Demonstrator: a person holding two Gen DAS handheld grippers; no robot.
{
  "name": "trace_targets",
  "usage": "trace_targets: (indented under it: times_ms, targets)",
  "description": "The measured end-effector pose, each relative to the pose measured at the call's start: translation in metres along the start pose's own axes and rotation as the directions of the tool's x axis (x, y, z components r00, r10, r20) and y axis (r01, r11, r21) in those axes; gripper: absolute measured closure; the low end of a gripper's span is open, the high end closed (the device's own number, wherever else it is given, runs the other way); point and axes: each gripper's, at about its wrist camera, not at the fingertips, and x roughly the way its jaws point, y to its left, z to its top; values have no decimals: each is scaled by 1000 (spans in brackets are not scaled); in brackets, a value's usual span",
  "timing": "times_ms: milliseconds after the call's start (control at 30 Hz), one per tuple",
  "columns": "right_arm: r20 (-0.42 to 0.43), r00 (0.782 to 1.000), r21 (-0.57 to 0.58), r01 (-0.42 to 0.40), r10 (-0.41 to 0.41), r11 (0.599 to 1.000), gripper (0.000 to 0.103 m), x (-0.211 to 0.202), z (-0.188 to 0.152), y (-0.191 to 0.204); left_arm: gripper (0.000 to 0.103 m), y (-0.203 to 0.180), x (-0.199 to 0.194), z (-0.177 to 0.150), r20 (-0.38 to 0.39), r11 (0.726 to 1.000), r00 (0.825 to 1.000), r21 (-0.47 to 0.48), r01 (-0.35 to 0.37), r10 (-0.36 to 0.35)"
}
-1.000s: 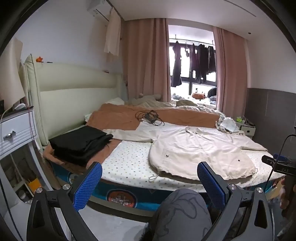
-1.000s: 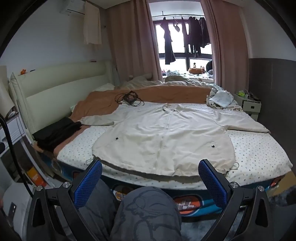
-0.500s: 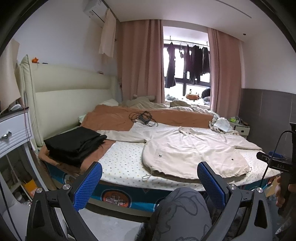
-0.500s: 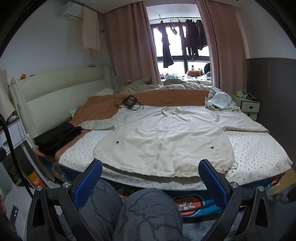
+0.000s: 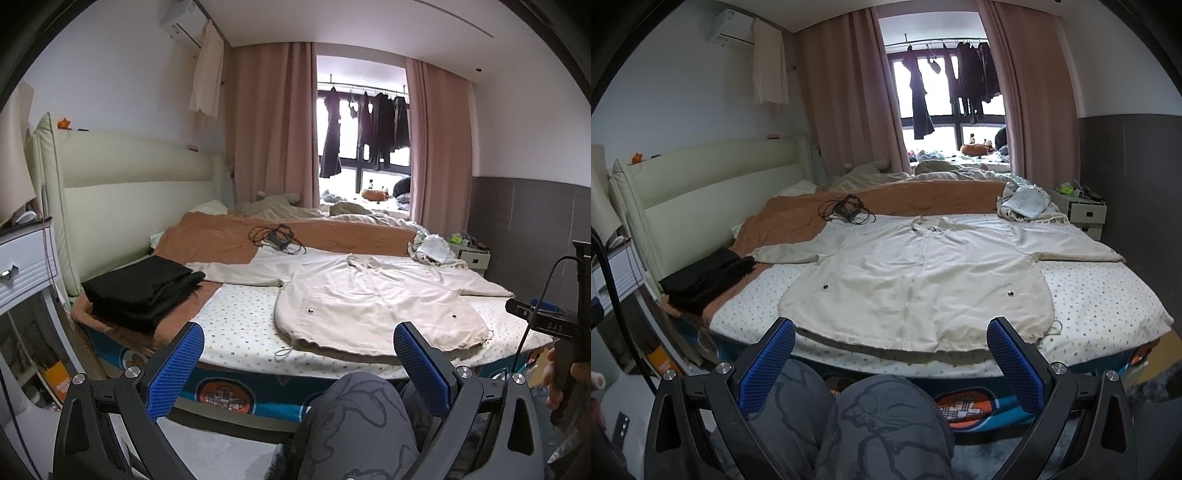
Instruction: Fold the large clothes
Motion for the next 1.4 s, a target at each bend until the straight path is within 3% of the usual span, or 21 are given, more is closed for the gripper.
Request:
trace_targets:
  times_ms: [900,1400]
  targets:
    - [-19,1000,20,22,-21,1000,0,7,-3,-9,1,2,5,1,-4,1000,1000,-13,-7,7]
    - [2,1000,63,27,-27,998,0,50,17,-24,1,25,56,11,-38,996,998,-79,-45,42]
